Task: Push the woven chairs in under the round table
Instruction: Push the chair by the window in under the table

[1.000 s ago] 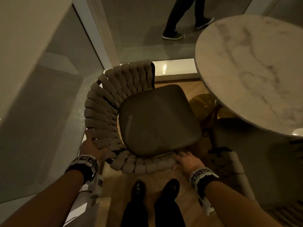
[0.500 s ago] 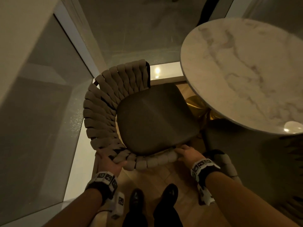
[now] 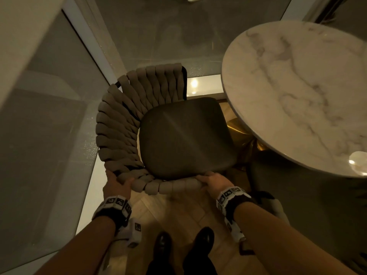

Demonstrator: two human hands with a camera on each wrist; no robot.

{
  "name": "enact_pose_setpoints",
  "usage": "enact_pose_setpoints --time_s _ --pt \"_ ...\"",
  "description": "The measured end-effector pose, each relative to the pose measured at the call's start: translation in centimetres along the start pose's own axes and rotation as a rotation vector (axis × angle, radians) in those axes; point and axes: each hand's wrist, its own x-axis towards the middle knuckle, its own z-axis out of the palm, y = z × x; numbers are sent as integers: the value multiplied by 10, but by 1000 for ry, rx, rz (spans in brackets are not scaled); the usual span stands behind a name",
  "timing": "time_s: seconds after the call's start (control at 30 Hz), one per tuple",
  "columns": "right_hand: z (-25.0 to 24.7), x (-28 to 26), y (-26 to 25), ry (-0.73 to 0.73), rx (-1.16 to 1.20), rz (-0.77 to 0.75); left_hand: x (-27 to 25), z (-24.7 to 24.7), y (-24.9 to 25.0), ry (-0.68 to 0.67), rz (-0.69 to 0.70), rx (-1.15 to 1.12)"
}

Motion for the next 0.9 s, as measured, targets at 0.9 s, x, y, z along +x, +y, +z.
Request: enact_pose_setpoints --time_s 0.9 --pt "-31 35 -10 14 89 61 19 22 54 -201 612 605"
